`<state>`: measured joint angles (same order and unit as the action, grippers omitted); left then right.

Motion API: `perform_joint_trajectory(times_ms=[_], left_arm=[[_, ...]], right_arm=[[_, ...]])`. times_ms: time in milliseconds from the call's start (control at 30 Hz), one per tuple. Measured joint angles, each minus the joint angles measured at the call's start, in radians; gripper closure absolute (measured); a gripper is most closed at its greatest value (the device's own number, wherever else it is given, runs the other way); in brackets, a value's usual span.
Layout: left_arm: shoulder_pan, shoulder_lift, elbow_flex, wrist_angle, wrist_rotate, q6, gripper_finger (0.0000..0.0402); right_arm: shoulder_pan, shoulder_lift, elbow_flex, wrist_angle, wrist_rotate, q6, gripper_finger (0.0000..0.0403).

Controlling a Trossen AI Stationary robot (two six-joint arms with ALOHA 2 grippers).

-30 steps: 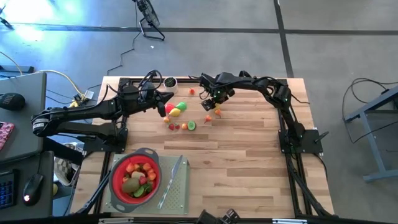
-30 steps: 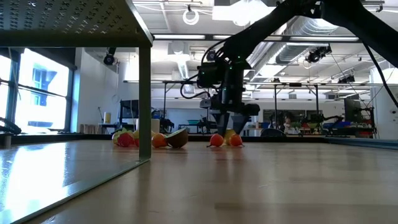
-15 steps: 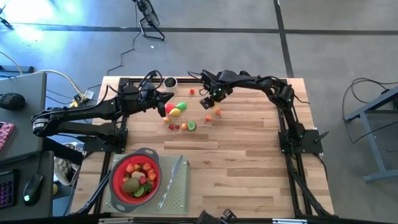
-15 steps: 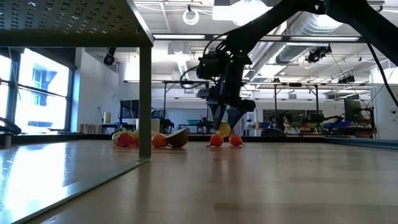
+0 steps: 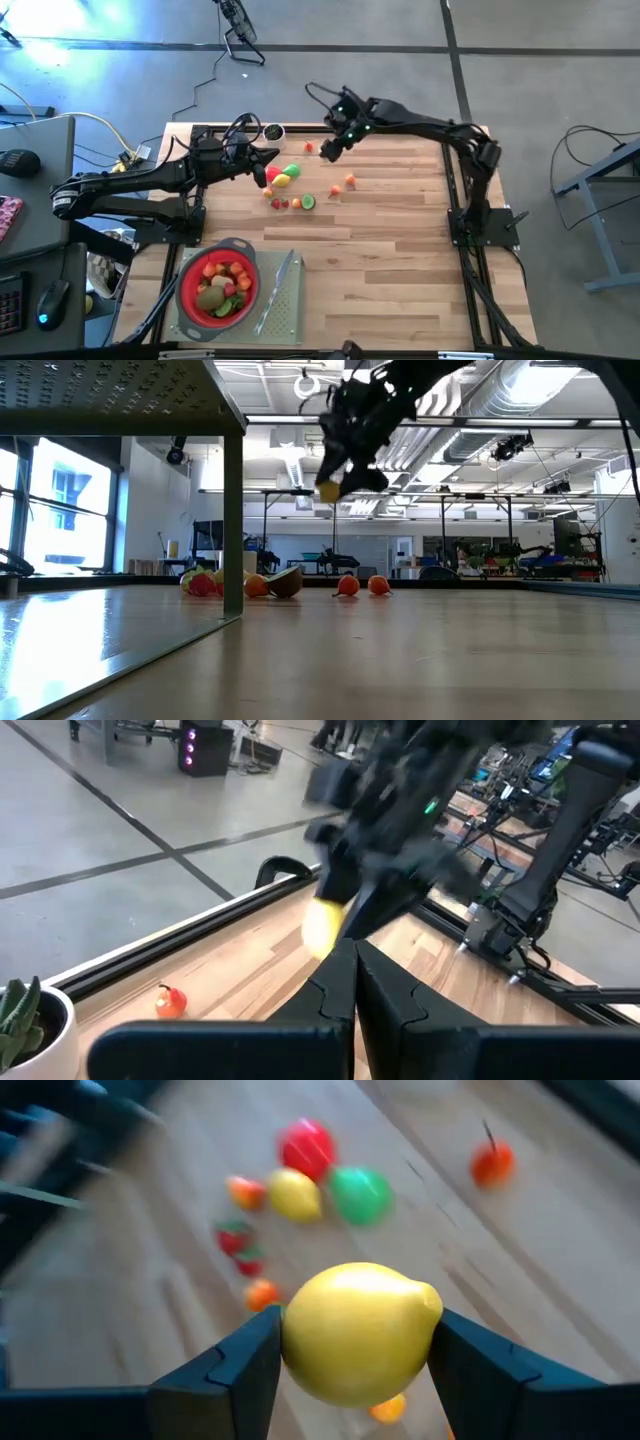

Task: Pick & Place Fruit
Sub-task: Put the lemon into the red strainer bowl on the shelf

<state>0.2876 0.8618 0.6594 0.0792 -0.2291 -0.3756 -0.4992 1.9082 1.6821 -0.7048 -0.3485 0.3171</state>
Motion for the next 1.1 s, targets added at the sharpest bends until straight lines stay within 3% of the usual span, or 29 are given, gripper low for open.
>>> perform_joint_trajectory(times_ms=[333, 633, 900, 1100], left_arm=[[0.0, 0.0, 0.0, 0.0, -0.002, 0.0, 0.0402], [0.0, 0.0, 0.0, 0.01, -0.002, 0.0, 0.0402], [0.0, 0.0, 0.0, 0.237, 0.067, -0.004, 0.0402], [0.0, 0.0, 0.0, 0.335, 0.07, -0.112, 0.0402]], right_arm=[[0.027, -0.167, 0.001, 0.198, -0.011, -0.033, 0.0194], [0.089, -0.231, 0.001, 0.378, 0.009, -0.039, 0.0194], [0.141, -0.238, 0.001, 0.452, 0.071, -0.138, 0.0193], [0.166, -0.238, 0.001, 0.455, 0.088, -0.179, 0.0194]])
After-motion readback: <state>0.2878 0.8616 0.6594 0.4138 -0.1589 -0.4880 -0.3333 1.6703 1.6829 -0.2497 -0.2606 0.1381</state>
